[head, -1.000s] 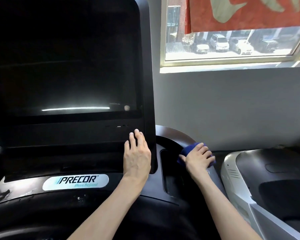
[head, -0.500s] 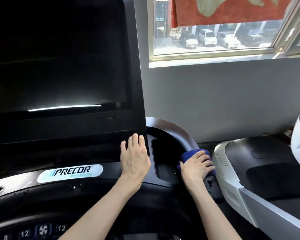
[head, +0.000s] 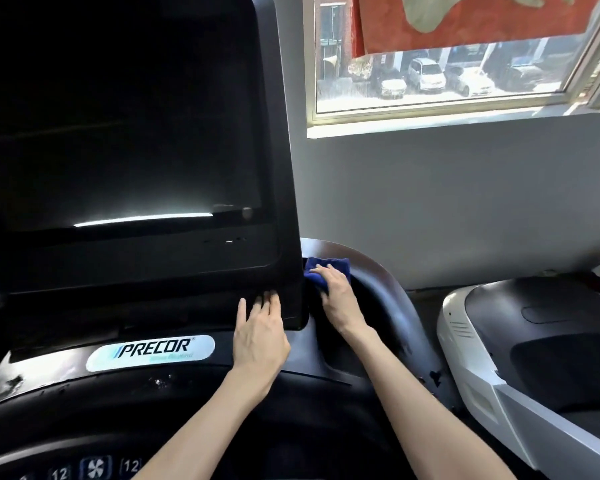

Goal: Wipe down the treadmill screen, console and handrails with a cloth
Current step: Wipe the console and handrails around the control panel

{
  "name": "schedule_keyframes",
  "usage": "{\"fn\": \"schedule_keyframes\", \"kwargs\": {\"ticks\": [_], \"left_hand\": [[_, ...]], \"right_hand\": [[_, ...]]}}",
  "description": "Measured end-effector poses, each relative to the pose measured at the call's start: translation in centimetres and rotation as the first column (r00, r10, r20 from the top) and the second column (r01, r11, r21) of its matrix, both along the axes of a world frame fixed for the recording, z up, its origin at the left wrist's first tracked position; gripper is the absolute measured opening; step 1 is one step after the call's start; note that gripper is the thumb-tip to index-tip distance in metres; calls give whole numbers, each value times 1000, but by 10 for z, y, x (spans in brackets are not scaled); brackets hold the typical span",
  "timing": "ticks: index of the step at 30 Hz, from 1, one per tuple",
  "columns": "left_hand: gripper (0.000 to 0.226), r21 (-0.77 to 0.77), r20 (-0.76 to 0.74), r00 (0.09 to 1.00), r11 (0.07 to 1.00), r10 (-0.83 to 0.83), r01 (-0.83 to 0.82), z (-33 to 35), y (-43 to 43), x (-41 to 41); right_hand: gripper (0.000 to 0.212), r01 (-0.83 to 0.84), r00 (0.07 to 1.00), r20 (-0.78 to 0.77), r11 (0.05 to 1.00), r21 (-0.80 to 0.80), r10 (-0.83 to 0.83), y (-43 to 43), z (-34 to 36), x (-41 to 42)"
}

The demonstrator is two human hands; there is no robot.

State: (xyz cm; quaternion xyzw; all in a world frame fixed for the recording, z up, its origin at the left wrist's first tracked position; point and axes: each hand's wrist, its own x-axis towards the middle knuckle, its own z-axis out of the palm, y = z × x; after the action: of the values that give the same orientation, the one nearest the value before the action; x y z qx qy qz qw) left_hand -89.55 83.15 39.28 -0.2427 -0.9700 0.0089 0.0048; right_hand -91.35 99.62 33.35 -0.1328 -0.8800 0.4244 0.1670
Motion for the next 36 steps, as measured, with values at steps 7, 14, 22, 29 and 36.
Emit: {"fn": "schedule_keyframes", "kwargs": {"ticks": [7, 14, 22, 29, 36], "left_hand": [[71, -33, 73, 997, 999, 10, -7, 4, 5, -8], [72, -41, 64, 998, 999, 12, -9, 5, 7, -7], [77, 247, 322, 947, 965, 2, -86, 20, -17, -24], [63, 454, 412, 911, 869, -10, -196, 36, -44, -45], [51, 363, 398, 915, 904, 67, -225, 29, -78, -44]], "right_hand": [[30, -29, 999, 20, 985, -172, 32, -11, 6, 3], [16, -101, 980, 163, 989, -105, 117, -8, 17, 38], [14, -16, 950, 310, 995, -98, 46, -23, 27, 38], [34, -81, 988, 99, 936, -344, 122, -86, 4, 97], [59, -253, 967, 100, 939, 234, 236, -144, 3, 76]]}}
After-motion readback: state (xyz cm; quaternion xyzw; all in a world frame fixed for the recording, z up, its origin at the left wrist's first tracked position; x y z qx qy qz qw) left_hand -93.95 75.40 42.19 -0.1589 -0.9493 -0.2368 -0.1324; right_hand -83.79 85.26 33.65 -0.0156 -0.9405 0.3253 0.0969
